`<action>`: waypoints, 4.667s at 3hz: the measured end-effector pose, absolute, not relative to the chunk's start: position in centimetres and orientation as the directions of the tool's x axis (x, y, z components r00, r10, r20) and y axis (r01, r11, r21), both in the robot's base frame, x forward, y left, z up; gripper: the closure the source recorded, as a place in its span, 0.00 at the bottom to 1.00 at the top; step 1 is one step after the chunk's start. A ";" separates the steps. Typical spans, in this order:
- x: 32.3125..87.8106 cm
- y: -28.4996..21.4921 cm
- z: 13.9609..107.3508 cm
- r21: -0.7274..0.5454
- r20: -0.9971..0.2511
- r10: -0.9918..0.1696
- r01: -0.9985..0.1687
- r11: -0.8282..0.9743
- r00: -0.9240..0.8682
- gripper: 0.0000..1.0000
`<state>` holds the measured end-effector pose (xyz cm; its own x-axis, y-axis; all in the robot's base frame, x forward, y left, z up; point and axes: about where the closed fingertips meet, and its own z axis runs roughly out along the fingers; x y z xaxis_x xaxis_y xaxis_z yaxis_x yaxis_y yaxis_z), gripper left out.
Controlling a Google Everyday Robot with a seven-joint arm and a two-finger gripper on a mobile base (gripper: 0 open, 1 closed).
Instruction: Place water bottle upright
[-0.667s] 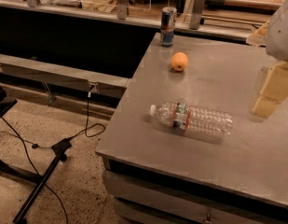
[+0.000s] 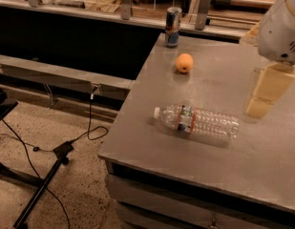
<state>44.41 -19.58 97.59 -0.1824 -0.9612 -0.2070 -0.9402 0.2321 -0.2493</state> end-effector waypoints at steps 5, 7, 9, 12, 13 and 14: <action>49.2 -10.0 89.7 -0.121 -0.107 -0.950 -0.944 0.306 -0.294 0.00; 47.1 -6.4 86.8 -0.083 -0.081 -0.956 -0.954 0.287 -0.281 0.00; 46.6 -5.4 83.9 -0.083 -0.043 -0.946 -0.942 0.325 -0.322 0.00; 46.5 -5.4 83.9 -0.089 -0.046 -0.946 -0.941 0.325 -0.322 0.46; 46.5 -5.4 83.9 -0.091 -0.047 -0.946 -0.941 0.325 -0.322 0.69; 46.5 -5.4 83.9 -0.092 -0.048 -0.946 -0.941 0.325 -0.322 0.92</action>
Offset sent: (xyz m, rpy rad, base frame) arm 0.0505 0.0923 -0.0655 -0.1138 0.1326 0.0471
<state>46.51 -5.40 83.90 -0.3217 -0.9456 -0.0476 -0.9412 0.3249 -0.0923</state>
